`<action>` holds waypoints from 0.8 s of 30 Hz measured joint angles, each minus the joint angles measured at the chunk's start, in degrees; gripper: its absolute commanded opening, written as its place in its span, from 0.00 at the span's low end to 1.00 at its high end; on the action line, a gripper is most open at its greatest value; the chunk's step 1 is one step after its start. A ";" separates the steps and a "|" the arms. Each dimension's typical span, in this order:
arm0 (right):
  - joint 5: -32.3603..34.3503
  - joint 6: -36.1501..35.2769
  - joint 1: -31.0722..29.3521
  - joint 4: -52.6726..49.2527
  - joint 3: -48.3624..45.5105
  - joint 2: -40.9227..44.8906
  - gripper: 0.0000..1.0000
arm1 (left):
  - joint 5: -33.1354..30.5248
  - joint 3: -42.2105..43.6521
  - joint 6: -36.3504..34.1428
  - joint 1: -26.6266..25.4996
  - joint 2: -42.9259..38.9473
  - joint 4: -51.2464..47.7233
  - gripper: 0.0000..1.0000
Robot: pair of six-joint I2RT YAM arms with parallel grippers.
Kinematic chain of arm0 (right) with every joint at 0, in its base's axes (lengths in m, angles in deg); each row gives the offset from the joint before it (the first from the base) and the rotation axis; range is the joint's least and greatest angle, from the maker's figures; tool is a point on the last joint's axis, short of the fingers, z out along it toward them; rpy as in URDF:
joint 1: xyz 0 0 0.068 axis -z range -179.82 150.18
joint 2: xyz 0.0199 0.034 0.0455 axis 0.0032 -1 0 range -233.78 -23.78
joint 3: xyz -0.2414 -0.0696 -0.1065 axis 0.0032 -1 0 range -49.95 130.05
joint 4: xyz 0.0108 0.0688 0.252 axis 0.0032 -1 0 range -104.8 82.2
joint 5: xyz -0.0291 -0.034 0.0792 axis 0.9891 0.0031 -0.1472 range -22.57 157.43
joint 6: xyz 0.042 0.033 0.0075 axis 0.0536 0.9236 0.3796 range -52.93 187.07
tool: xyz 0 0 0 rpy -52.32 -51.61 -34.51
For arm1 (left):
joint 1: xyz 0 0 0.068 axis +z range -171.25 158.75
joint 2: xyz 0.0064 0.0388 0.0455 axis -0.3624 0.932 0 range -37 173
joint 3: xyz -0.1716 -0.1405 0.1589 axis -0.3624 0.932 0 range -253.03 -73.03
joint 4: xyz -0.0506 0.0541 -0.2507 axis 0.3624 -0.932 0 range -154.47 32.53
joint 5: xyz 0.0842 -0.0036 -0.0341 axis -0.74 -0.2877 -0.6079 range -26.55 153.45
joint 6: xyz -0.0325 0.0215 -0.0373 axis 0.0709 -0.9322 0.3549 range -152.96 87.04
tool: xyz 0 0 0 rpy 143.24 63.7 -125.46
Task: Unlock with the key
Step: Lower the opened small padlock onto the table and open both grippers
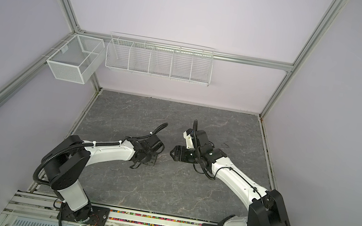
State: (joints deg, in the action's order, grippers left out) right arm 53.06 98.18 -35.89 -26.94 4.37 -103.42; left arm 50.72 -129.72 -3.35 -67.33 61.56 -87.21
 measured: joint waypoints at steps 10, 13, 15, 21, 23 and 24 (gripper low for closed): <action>0.87 0.66 1.49 0.61 -1.20 0.26 0.79 | 0.81 -1.95 1.75 0.00 1.97 -1.92 0.00; 0.87 0.68 1.49 0.87 -1.20 0.26 0.79 | 0.79 -1.95 1.92 0.00 1.97 -1.97 0.09; 0.87 0.83 1.51 1.03 -1.20 0.26 0.79 | 0.74 -1.95 2.14 0.00 1.97 -2.10 0.17; 1.11 0.92 1.62 0.98 -1.22 0.63 0.82 | 0.59 -1.95 2.75 0.00 1.84 -2.71 0.32; 1.46 0.94 1.75 0.96 -1.27 1.46 0.83 | 0.59 -1.95 2.86 0.00 1.62 -3.37 0.34; 1.57 0.94 1.84 0.98 -1.27 2.08 0.83 | 0.57 -1.92 2.91 0.00 1.49 -3.67 0.35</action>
State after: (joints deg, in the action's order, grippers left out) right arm 54.64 99.12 -34.06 -25.95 3.11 -101.34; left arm 51.28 -131.64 -0.45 -67.33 63.05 -90.88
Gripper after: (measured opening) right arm 0.823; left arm 0.339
